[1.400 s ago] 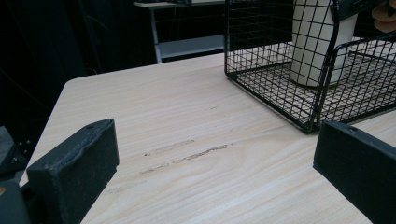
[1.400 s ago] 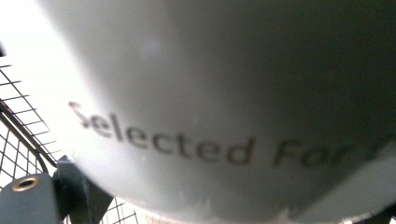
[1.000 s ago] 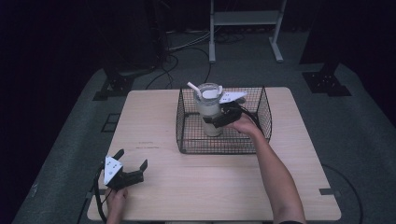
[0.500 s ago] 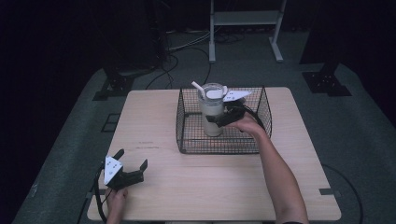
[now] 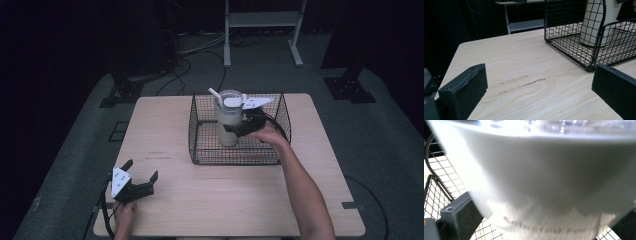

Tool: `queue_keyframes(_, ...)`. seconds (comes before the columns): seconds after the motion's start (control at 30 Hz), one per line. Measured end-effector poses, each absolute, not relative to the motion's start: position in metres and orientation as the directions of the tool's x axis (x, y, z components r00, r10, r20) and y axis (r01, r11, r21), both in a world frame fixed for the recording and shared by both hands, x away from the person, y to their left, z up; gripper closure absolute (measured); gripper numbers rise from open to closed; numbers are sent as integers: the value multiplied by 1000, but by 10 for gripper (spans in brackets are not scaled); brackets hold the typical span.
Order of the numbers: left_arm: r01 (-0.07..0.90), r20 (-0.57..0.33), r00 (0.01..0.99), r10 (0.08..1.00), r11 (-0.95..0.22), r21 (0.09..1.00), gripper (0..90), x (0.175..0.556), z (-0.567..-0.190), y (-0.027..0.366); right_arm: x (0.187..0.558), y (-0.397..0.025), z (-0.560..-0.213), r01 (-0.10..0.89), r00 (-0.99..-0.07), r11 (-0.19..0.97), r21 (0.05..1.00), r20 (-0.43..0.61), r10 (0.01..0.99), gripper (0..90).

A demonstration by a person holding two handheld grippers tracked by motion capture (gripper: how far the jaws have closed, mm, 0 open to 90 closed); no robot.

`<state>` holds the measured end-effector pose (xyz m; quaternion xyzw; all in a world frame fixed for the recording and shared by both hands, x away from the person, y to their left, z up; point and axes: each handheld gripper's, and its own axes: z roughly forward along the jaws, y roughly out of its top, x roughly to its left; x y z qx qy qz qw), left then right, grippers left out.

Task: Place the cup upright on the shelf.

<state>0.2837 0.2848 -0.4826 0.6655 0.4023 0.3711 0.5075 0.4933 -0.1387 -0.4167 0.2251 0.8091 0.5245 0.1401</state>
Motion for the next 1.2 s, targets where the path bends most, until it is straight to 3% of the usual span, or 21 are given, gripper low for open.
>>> queue_keyframes(0.57, 158, 92, 401, 911, -168, 973, 0, 283, -483, 284, 476, -158, -392, 251, -843, 375, 892, 11, 538, 0)
queue_keyframes(1.2, 158, 94, 401, 911, -169, 973, 0, 283, -483, 284, 451, -175, -374, 338, -829, 371, 865, 86, 553, 0)
